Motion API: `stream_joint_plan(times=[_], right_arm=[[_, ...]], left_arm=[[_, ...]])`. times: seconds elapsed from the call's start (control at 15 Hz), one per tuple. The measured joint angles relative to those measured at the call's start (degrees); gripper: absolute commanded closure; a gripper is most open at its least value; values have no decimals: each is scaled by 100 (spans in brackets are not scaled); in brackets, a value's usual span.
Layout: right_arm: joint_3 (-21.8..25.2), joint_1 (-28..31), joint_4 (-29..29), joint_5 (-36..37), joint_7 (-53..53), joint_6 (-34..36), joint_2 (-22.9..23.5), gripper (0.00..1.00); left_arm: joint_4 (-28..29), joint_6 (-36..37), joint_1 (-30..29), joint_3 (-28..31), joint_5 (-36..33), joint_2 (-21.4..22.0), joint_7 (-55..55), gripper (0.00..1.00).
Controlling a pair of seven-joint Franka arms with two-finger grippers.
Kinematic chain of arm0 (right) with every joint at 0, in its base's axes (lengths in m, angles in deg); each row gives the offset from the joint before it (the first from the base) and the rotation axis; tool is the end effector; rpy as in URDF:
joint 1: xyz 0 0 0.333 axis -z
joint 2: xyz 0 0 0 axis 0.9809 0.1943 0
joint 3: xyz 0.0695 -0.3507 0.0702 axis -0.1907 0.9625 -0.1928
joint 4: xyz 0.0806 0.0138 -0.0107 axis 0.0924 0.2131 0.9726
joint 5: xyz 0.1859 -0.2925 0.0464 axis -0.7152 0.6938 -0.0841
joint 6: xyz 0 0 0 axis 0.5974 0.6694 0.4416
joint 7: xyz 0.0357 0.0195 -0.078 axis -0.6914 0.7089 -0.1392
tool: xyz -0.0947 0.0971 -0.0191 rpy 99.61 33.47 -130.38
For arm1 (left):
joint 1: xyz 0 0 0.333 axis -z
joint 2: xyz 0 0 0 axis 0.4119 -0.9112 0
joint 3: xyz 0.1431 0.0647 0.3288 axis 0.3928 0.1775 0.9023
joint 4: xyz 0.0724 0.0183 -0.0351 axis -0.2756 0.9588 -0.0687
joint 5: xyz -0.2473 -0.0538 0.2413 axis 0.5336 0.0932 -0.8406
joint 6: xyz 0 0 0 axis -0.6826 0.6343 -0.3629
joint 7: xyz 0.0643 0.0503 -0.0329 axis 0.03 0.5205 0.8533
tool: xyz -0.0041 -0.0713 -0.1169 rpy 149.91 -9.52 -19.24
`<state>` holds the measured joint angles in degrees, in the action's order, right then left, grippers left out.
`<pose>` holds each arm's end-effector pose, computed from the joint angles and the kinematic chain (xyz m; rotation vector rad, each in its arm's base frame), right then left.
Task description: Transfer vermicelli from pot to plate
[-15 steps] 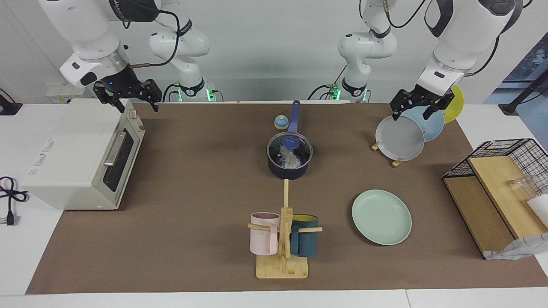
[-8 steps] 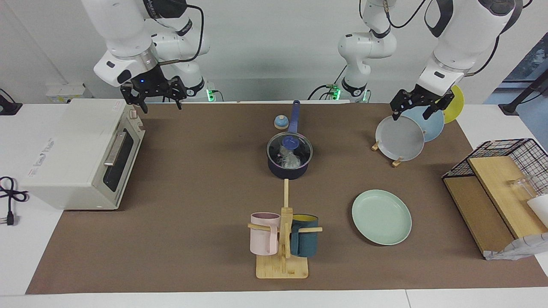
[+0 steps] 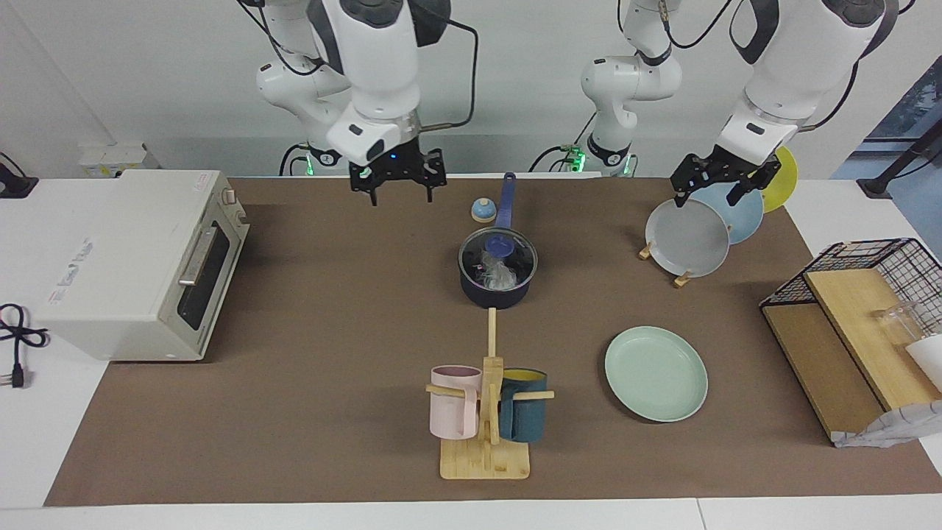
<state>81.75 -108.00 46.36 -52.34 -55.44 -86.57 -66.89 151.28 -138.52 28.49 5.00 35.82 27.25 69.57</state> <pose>0.5026 0.2910 0.5940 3.1340 0.0718 -0.0921 0.4901 -0.0750 0.6313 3.1290 -0.0860 -0.0698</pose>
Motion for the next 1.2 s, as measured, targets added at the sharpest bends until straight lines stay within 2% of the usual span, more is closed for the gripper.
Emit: stream_joint_plan(times=[0.27, 0.67, 0.87, 1.2], right_arm=[[-3, -756, -33, 4, 953, -886, 647, 0], [4, -1140, 62, 177, 1162, -1818, 1377, 0], [8, -1182, 337, 258, 1162, -2197, 1458, 0], [-2, -1199, 479, 258, 1162, -2158, 1374, 3]], left_arm=[[0, 0, 0, 0, 0, 0, 0, 0], [0, 0, 0, 0, 0, 0, 0, 0], [0, 0, 0, 0, 0, 0, 0, 0], [0, 0, 0, 0, 0, 0, 0, 0]])
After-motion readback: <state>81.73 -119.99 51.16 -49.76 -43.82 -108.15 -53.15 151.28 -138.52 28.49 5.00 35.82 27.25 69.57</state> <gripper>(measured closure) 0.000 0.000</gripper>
